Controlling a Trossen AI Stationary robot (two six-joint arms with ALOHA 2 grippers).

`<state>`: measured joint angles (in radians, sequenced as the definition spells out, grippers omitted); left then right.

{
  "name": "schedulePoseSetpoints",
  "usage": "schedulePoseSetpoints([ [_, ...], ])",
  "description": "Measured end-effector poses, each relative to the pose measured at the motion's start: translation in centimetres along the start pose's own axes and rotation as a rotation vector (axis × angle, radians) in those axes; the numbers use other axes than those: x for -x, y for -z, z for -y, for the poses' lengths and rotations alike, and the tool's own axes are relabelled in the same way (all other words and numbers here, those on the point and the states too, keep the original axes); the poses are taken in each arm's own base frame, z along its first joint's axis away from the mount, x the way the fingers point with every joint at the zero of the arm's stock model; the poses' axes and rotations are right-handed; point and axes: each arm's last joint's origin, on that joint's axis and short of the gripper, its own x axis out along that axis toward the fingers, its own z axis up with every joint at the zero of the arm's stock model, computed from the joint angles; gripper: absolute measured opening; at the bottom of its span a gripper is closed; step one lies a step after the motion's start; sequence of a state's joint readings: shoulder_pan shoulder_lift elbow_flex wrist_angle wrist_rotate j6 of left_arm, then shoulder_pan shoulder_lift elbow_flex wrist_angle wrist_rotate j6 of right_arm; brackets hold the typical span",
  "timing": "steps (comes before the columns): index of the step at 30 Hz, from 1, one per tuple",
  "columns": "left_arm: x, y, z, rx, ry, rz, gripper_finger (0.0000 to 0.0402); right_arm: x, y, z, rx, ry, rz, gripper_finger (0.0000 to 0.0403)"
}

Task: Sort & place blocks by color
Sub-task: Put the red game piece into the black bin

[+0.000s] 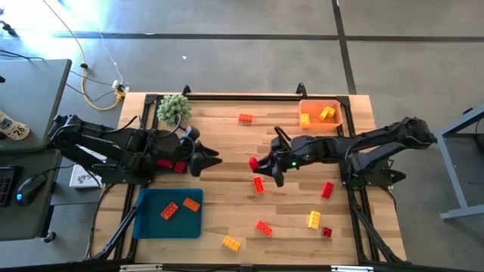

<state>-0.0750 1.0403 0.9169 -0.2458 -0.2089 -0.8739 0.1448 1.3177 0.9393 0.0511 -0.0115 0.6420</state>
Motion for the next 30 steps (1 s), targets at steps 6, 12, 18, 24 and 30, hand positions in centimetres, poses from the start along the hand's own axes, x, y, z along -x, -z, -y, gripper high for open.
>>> schedulePoseSetpoints([
  [6, -0.3, -0.3, 0.7, -0.076, 0.090, 0.020, 0.0243, -1.8, -2.2, -1.8, 0.178, -0.075, 0.010, 0.0112],
  [12, -0.3, -0.6, 1.0, -0.131, 0.121, 0.042, 0.0243, -3.4, -3.8, -3.0, 0.228, -0.114, 0.025, 0.0112],
  [18, -0.2, -0.6, 1.2, -0.209, 0.153, 0.038, 0.0243, -4.5, -4.6, -3.5, 0.229, -0.147, 0.027, 0.0112],
  [24, -0.2, -0.5, 1.2, -0.244, 0.181, 0.017, 0.0243, -5.7, -5.2, -3.8, 0.230, -0.157, 0.038, 0.0112],
  [30, -0.2, -0.5, 1.2, -0.249, 0.190, 0.006, 0.0243, -6.3, -5.2, -3.8, 0.221, -0.155, 0.044, 0.0112],
])
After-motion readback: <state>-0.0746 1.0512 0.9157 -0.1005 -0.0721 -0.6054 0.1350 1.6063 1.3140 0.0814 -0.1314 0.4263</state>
